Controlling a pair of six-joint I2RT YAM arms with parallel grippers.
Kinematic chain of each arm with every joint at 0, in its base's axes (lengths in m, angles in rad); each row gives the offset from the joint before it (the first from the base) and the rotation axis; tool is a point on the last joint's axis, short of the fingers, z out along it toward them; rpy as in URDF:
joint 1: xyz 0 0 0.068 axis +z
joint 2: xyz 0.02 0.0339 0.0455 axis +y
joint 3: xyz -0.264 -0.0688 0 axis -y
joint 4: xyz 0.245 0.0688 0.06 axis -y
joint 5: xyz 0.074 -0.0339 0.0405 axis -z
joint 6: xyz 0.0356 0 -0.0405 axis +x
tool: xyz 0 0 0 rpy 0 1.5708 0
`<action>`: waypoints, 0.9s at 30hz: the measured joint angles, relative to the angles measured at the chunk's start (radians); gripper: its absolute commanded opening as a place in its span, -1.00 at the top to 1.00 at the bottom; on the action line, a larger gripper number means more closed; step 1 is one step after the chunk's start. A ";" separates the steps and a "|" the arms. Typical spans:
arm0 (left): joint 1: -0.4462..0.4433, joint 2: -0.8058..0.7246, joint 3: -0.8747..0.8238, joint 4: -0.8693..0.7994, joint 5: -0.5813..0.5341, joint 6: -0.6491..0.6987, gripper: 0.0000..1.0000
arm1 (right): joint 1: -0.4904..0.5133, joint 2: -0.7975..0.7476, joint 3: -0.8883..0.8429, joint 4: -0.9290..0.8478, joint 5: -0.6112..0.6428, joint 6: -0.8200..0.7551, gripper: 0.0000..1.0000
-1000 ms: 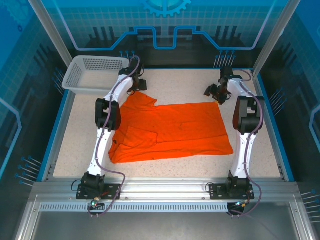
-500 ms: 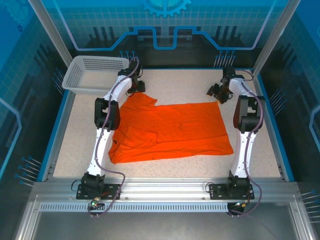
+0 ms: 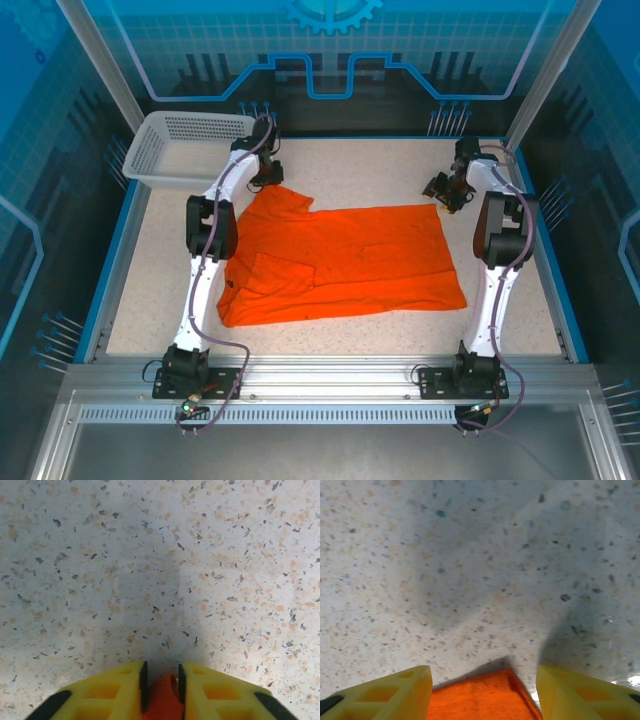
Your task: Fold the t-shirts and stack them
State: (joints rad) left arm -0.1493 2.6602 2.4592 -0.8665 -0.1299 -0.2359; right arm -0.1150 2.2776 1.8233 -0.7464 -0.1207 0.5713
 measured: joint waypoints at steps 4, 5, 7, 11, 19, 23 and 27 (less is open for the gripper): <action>0.005 0.000 0.000 -0.004 -0.004 -0.003 0.87 | -0.002 0.002 0.008 -0.010 0.001 -0.001 0.08; 0.005 -0.002 0.000 -0.004 -0.005 -0.001 0.91 | -0.002 0.005 0.016 -0.017 0.001 -0.002 0.11; 0.005 -0.003 0.000 -0.004 -0.005 0.000 0.96 | -0.002 0.014 0.041 -0.031 0.001 -0.002 0.16; 0.004 -0.004 0.000 -0.004 -0.004 0.002 1.00 | 0.002 0.032 0.073 -0.044 0.011 -0.004 0.24; 0.000 -0.004 0.000 0.000 -0.004 0.003 1.00 | 0.017 0.050 0.073 -0.069 0.047 -0.003 0.34; -0.005 -0.004 0.000 0.005 -0.004 0.003 1.00 | 0.017 0.050 0.073 -0.076 0.062 -0.004 0.56; -0.017 -0.004 -0.002 0.015 0.005 0.003 1.00 | 0.017 0.050 0.073 -0.080 0.069 -0.001 0.71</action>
State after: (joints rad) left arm -0.1661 2.6560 2.4573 -0.8513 -0.1246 -0.2333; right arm -0.0982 2.3280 1.8961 -0.8268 -0.0517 0.5705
